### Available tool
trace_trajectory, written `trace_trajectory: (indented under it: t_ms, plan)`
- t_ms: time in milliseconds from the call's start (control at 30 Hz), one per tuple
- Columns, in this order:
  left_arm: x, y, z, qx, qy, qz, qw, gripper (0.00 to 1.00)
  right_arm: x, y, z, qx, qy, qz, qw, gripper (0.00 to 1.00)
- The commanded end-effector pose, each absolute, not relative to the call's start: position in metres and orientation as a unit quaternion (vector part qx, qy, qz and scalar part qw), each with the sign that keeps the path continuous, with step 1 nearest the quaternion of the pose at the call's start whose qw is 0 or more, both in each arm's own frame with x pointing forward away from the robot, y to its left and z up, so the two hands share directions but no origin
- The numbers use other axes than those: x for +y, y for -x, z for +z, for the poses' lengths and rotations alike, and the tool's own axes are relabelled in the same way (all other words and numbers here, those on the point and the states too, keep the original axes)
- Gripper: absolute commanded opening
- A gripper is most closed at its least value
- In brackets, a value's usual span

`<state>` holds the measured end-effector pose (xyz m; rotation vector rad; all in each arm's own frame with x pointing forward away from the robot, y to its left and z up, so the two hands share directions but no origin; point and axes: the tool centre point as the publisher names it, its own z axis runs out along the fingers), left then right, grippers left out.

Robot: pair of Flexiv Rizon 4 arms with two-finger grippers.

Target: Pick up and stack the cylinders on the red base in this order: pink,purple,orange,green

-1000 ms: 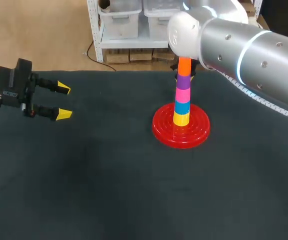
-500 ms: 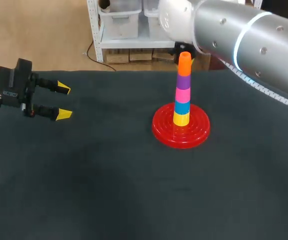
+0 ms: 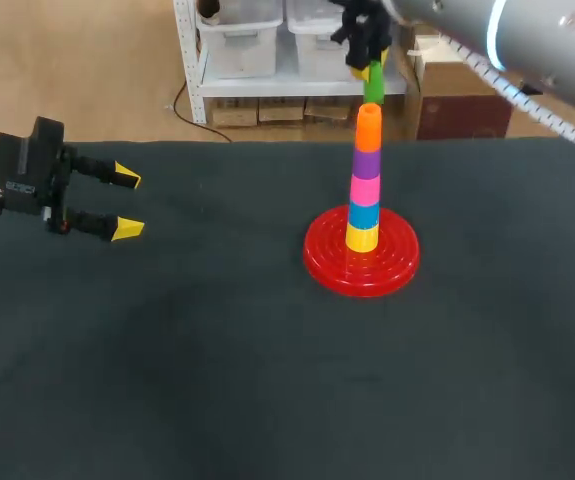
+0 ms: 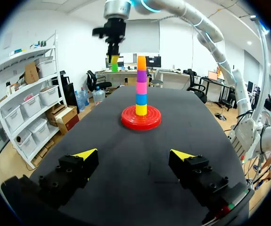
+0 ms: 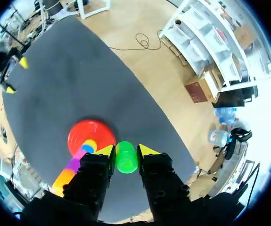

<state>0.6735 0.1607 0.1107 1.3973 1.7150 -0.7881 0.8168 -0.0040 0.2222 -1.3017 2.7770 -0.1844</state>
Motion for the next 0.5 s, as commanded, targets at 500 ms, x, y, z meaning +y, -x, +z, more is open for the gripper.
trace_trajectory:
  t_ms: [500]
  plan:
    - [0.161,-0.673,0.110,0.672,-0.549,-0.310,0.388,1.00,-0.007,-0.726,0.275,0.859,0.491,0.017,0.141,0.00]
